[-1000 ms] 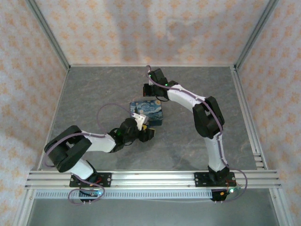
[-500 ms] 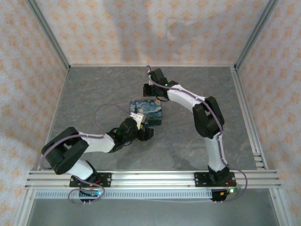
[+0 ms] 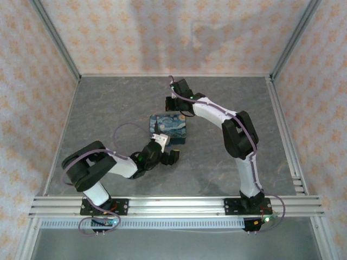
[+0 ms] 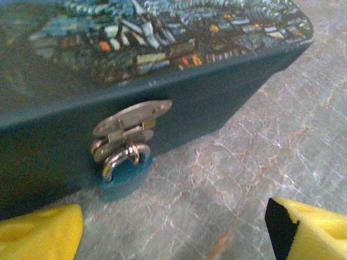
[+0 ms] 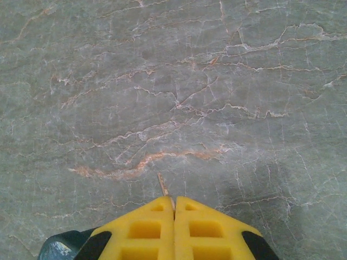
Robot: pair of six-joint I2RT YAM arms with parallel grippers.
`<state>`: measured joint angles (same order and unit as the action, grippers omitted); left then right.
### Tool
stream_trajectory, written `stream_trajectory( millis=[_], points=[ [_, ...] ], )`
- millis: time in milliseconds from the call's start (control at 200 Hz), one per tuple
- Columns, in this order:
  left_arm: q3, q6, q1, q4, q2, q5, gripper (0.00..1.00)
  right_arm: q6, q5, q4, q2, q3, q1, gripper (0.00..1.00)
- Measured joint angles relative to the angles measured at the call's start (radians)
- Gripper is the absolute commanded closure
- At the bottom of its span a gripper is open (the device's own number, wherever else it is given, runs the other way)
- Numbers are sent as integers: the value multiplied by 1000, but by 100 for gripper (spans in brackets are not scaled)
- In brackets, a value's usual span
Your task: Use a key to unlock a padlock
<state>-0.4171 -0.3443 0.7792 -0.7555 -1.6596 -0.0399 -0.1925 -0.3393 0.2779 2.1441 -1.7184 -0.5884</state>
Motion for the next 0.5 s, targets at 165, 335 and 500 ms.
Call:
stream_trajectory(
  millis=[165,335,500],
  points=[
    [-18,29,5,-74,-59,23,12,5,0,3,25,-3,0,100],
    [-67,56,4,-96,-114,16,16,7,0,3,40,-3,0,100],
    [-94,70,3,-93,-121,-63,22,8,0,3,42,-3,0,100]
  ],
)
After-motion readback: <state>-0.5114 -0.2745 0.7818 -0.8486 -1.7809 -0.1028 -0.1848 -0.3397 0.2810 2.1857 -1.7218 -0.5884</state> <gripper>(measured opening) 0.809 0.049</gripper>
